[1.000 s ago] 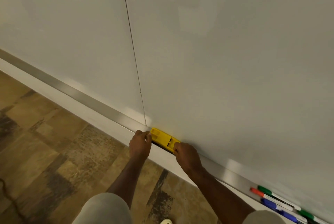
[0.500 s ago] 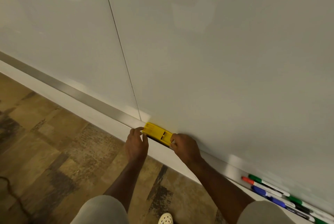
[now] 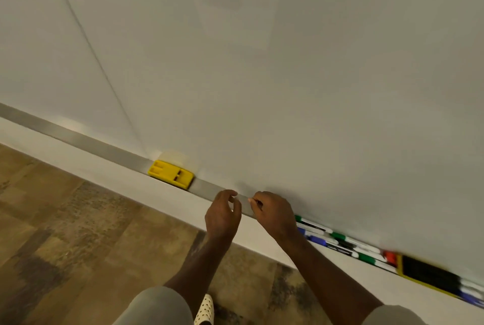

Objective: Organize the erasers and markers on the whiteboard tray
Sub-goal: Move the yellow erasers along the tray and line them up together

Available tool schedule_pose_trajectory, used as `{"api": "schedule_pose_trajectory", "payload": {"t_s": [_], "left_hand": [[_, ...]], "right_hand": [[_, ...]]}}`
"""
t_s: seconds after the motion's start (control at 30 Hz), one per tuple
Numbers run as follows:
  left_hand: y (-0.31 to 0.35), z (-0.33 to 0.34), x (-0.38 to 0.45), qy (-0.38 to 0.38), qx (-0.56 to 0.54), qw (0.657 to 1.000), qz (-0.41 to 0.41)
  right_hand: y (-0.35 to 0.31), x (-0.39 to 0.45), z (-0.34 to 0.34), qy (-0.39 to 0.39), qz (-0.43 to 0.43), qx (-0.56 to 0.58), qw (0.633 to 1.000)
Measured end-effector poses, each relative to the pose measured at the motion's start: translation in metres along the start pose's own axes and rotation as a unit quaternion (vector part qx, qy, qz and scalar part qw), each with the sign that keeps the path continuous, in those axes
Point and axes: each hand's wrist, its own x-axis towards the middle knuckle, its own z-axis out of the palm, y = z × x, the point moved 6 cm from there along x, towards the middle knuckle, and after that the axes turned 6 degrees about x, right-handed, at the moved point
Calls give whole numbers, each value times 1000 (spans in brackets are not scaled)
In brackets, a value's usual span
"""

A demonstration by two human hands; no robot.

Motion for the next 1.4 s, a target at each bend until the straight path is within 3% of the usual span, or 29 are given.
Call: {"api": "schedule_pose_trajectory", "payload": {"t_s": [0.33, 0.47, 0.63, 0.93, 1.2, 1.4], "left_hand": [[129, 103, -82, -150, -20, 983, 108], [179, 145, -116, -228, -62, 964, 118], [232, 202, -155, -334, -22, 933, 134], [267, 262, -198, -467, -37, 883, 30], [278, 277, -213, -500, -56, 862, -69], [282, 277, -216, -517, -54, 850, -89]], "right_hand": [[157, -121, -125, 99, 133, -15, 986], [217, -173, -172, 151, 191, -14, 970], [287, -228, -217, 182, 307, -2, 934], [368, -296, -238, 173, 478, 64, 859], [390, -305, -222, 181, 528, 141, 818], [386, -297, -213, 191, 540, 197, 796]]}}
